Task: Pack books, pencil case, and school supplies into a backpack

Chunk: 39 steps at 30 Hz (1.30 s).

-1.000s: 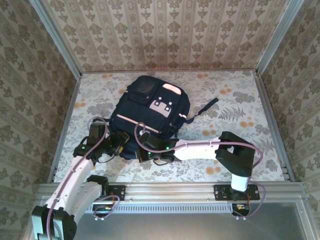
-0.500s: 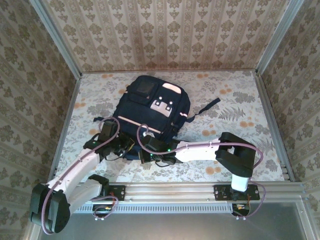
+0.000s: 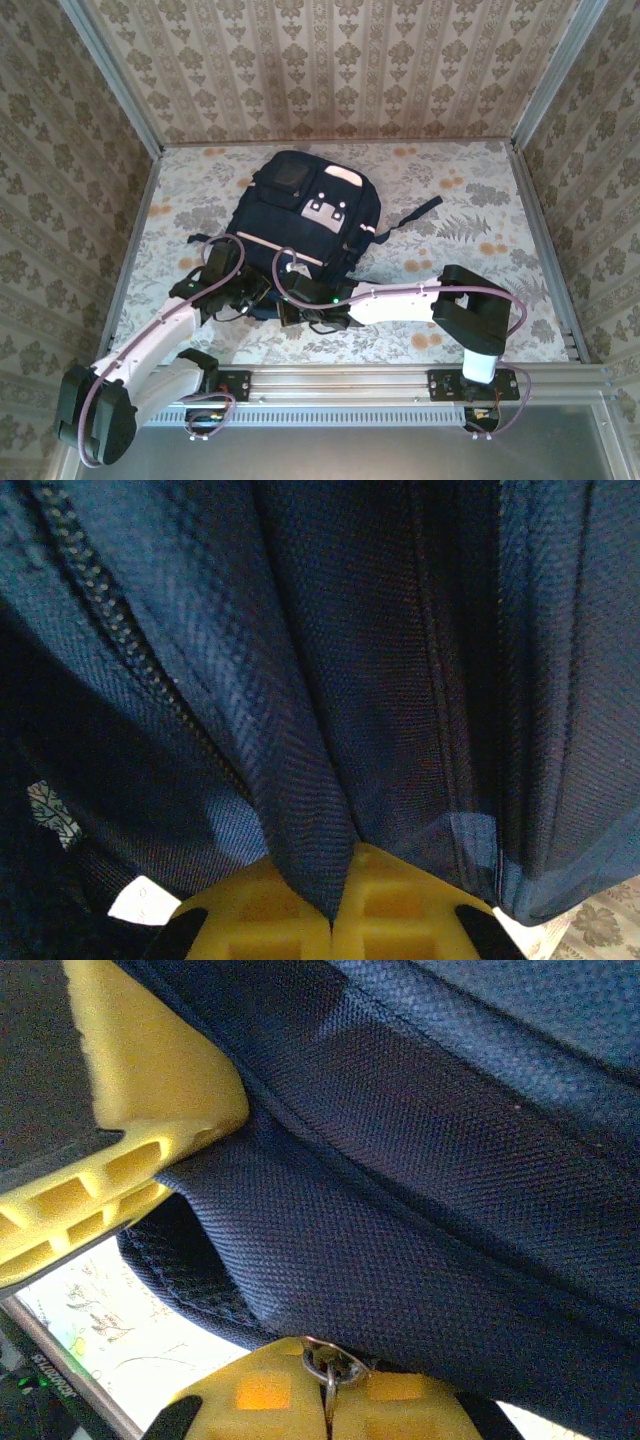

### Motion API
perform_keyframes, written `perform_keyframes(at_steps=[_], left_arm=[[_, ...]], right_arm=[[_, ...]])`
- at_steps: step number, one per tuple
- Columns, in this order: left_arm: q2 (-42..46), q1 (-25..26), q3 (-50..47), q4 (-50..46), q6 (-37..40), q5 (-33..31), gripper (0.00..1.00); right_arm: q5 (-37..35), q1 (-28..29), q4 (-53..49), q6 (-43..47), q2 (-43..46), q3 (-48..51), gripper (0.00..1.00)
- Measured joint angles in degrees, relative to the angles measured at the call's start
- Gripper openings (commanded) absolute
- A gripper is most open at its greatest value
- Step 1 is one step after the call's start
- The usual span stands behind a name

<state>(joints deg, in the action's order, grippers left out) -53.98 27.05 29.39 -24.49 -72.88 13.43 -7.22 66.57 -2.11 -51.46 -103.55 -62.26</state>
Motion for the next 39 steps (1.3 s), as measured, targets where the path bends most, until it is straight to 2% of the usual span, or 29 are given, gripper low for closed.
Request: perform_keyframes(at_steps=[7, 15, 25, 30, 39], left_arm=[[1.2, -0.6, 0.7, -0.8, 0.7, 2.4, 0.0], [1.3, -0.8, 1.0, -0.5, 0.7, 4.7, 0.0], [0.8, 0.7, 1.0, -0.3, 0.4, -0.4, 0.0], [1.5, 0.7, 1.0, -0.4, 0.4, -0.9, 0.0], [2.5, 0.6, 1.0, -0.1, 0.4, 2.5, 0.0]], right_arm=[[-3.2, 0.3, -0.5, 0.0, 3.7, 3.1, 0.0], [-3.1, -0.2, 0.6, -0.2, 5.9, 5.0, 0.0], [0.4, -0.3, -4.4, 0.0, -0.7, -5.2, 0.0], [0.1, -0.3, -5.7, -0.4, -1.3, -6.0, 0.0], [-2.3, -1.2, -1.7, -1.3, 5.5, 3.8, 0.0]])
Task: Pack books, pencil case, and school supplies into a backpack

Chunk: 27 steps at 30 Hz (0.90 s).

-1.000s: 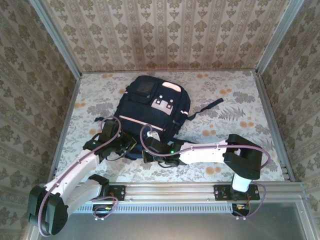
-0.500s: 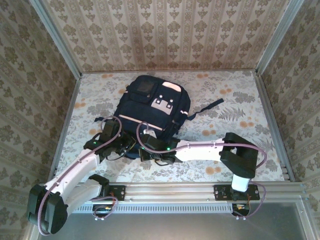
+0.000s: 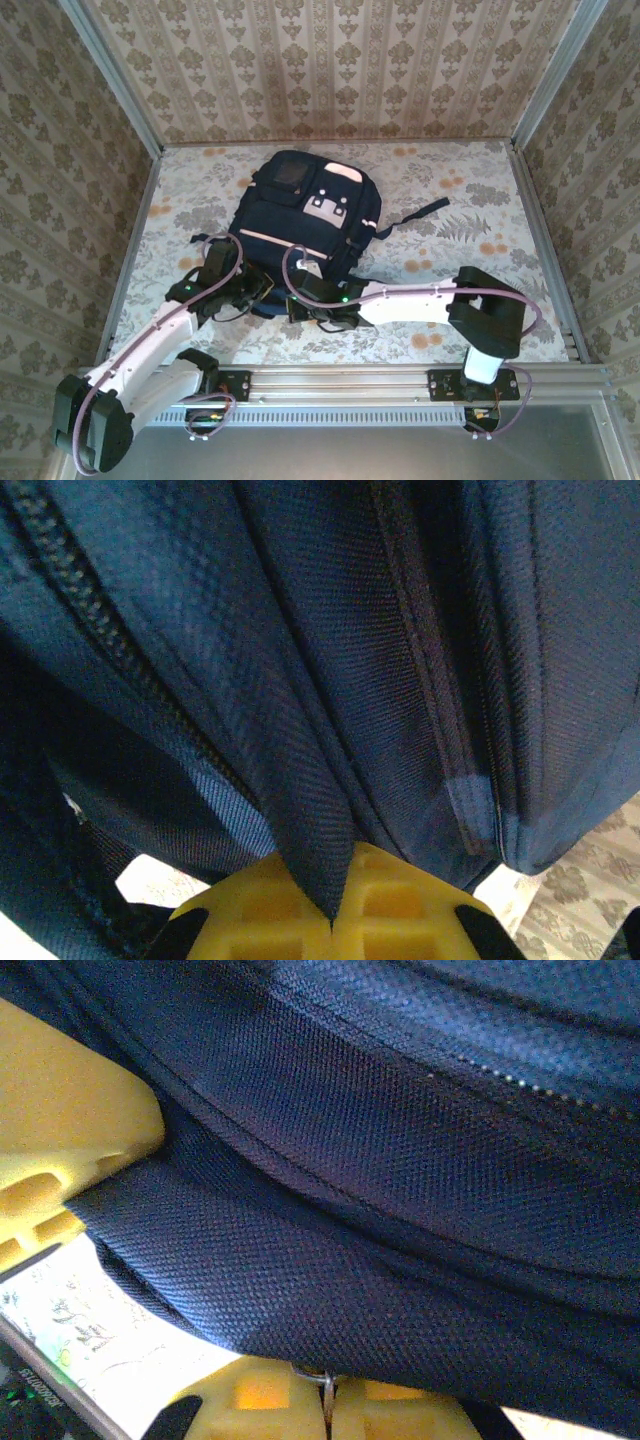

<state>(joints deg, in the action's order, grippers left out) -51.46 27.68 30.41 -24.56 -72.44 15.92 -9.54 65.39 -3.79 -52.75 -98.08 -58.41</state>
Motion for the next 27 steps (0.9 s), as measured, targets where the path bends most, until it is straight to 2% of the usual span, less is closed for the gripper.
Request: perform_keyframes(at_steps=[9, 10, 11, 12, 14, 20, 27], left_arm=[[0.0, 0.0, 0.0, 1.4, 0.0, 2.4, 0.0], [0.0, 0.0, 0.0, 1.4, 0.0, 2.4, 0.1], [0.0, 0.0, 0.0, 1.4, 0.0, 2.4, 0.25], [-0.1, 0.0, 0.1, 1.4, 0.2, 2.3, 0.33], [-0.3, -0.1, 0.9, 0.3, 0.4, 1.3, 0.4], [0.4, -0.3, 3.6, -2.6, 2.7, -0.7, 0.44], [1.8, 1.0, 0.2, -2.3, 3.0, -1.9, 0.43]], right_arm=[[0.6, -0.9, 2.1, 3.3, 3.4, 2.9, 0.0], [1.1, -1.0, 2.1, 3.9, 3.4, 2.9, 0.0], [1.6, -1.2, 2.1, 4.7, 3.4, 2.9, 0.0], [2.3, -1.3, 2.1, 5.2, 3.4, 2.9, 0.0], [2.9, -1.6, 1.5, 6.3, 3.5, 2.9, 0.0], [5.1, -2.8, -0.8, 8.2, 4.2, 2.1, 0.08], [8.8, -3.8, 0.7, 7.6, 3.7, 3.4, 0.17]])
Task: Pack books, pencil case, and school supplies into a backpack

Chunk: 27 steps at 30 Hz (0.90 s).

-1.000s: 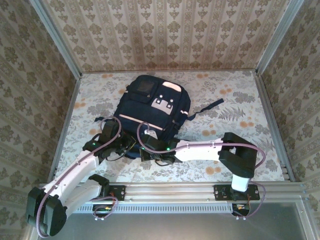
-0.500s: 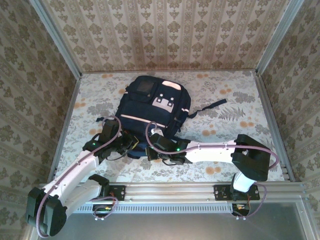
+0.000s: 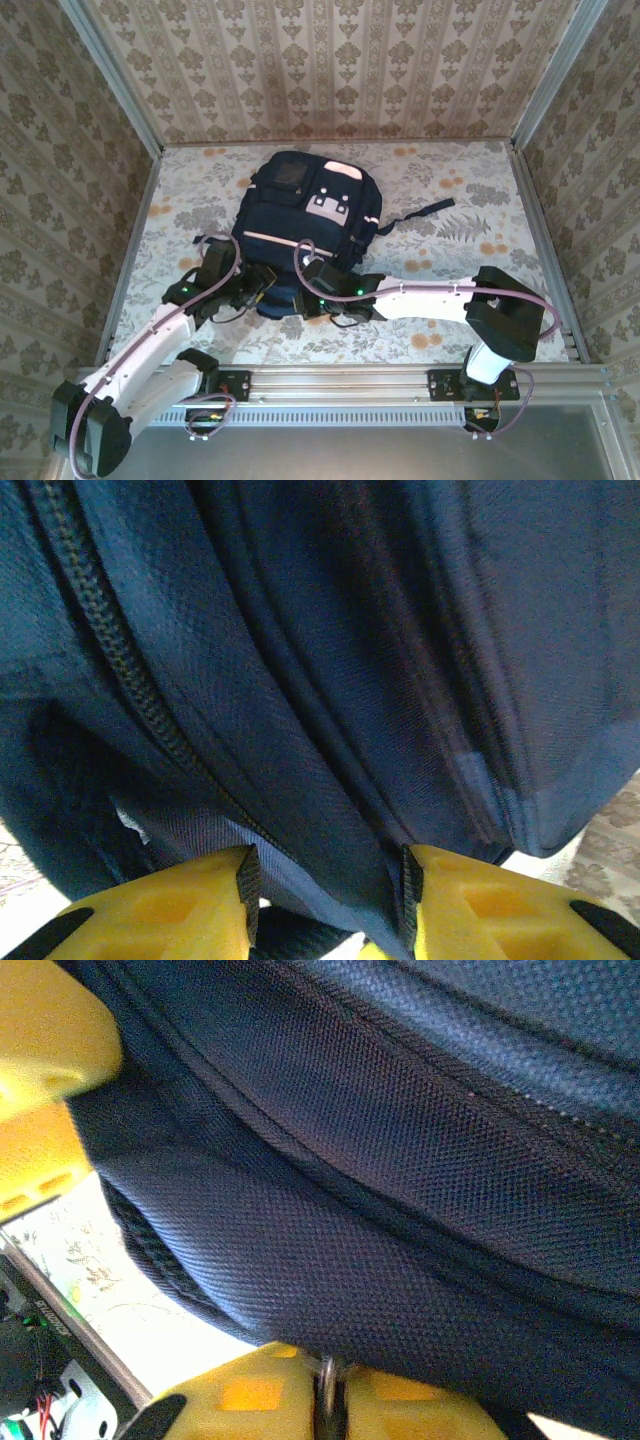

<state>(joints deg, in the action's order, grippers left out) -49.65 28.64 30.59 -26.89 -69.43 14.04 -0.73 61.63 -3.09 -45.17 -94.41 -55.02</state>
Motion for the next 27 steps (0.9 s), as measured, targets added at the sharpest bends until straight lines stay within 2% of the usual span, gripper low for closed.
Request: perform_keyframes(at_steps=[5, 9, 13, 17, 21, 27], left_arm=[[0.0, 0.6, -1.0, 0.2, 0.0, -0.4, 0.43], [0.0, 0.6, -1.0, 0.3, 0.0, -0.5, 0.43], [0.0, 0.6, -1.0, 0.3, 0.0, -0.6, 0.43], [0.3, 0.6, -1.1, 0.3, 0.1, -0.9, 0.42], [0.4, 0.6, -1.2, 0.3, 0.2, -1.2, 0.42], [0.6, 0.6, -1.4, 0.3, 0.9, -2.2, 0.41]], right_arm=[[0.6, 0.0, 4.3, -1.6, -1.0, 2.8, 0.23], [0.6, 0.0, 6.7, -2.0, -1.2, 3.5, 0.24], [0.6, -0.1, 8.2, -2.6, -1.2, 4.0, 0.1], [0.6, -0.3, 9.0, -3.3, -1.2, 4.6, 0.03], [0.2, -0.3, 9.3, -3.5, -1.2, 5.4, 0.01], [-0.8, -0.3, 9.4, -3.2, 0.2, 7.5, 0.04]])
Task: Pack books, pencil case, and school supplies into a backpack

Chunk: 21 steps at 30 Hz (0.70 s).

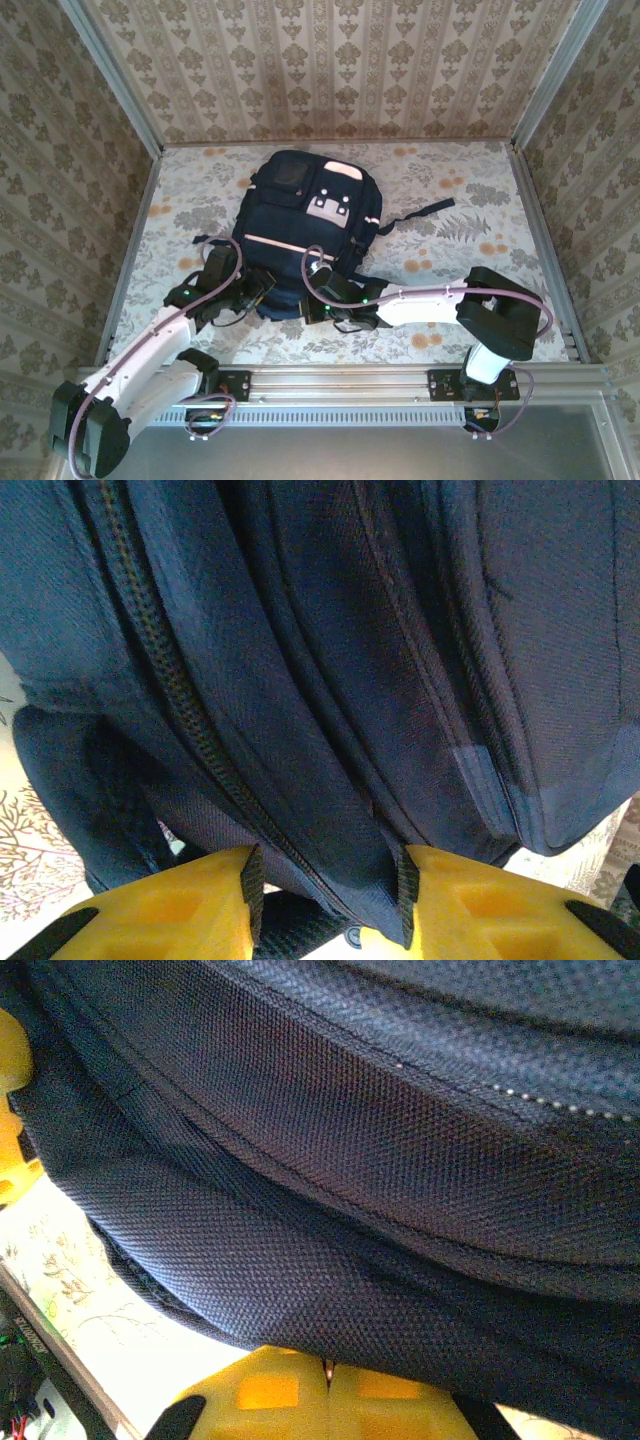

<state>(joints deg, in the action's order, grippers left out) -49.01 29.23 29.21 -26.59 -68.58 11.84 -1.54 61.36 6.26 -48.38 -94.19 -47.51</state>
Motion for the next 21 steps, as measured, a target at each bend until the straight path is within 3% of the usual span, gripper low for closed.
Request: perform_keyframes(at_steps=[12, 21], left_arm=[[-3.6, 0.0, 0.0, 0.1, 3.0, -2.3, 0.41], [-7.0, 0.0, -0.1, 2.3, 5.1, -1.5, 0.47]], right_arm=[[-1.3, -1.2, -7.5, 3.8, 5.4, 0.4, 0.0], [4.0, -4.5, -12.3, 7.3, 6.4, 0.6, 0.0]])
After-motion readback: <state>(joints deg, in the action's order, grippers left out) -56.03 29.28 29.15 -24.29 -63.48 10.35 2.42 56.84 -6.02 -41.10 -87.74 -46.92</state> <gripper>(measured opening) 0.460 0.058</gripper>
